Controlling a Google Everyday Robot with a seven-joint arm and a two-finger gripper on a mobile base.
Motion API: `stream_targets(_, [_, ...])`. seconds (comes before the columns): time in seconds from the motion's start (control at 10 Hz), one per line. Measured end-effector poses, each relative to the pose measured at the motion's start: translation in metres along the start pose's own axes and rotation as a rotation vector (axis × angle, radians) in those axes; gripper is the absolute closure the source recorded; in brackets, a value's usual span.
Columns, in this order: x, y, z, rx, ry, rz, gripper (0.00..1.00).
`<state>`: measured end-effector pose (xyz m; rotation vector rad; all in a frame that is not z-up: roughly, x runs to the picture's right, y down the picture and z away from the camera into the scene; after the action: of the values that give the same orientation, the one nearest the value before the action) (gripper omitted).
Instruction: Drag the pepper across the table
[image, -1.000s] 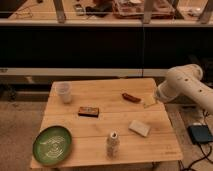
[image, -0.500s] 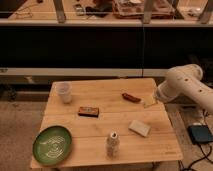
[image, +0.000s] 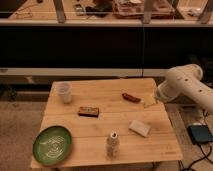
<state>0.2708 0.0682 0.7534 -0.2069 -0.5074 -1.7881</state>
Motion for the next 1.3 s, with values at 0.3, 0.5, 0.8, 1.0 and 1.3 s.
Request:
stream_targets(0.3, [0.001, 0.000, 0.000, -0.002, 0.001, -0.001, 0.26])
stream_targets(0.5, [0.022, 0.000, 0.001, 0.003, 0.051, -0.042, 0.26])
stream_targets(0.8, [0.083, -0.014, 0.016, 0.020, 0.153, -0.229, 0.26])
stream_targets(1.0, [0.100, -0.025, 0.029, 0.021, 0.154, -0.324, 0.26])
stream_targets(1.3, [0.101, -0.022, 0.029, 0.013, 0.156, -0.338, 0.26])
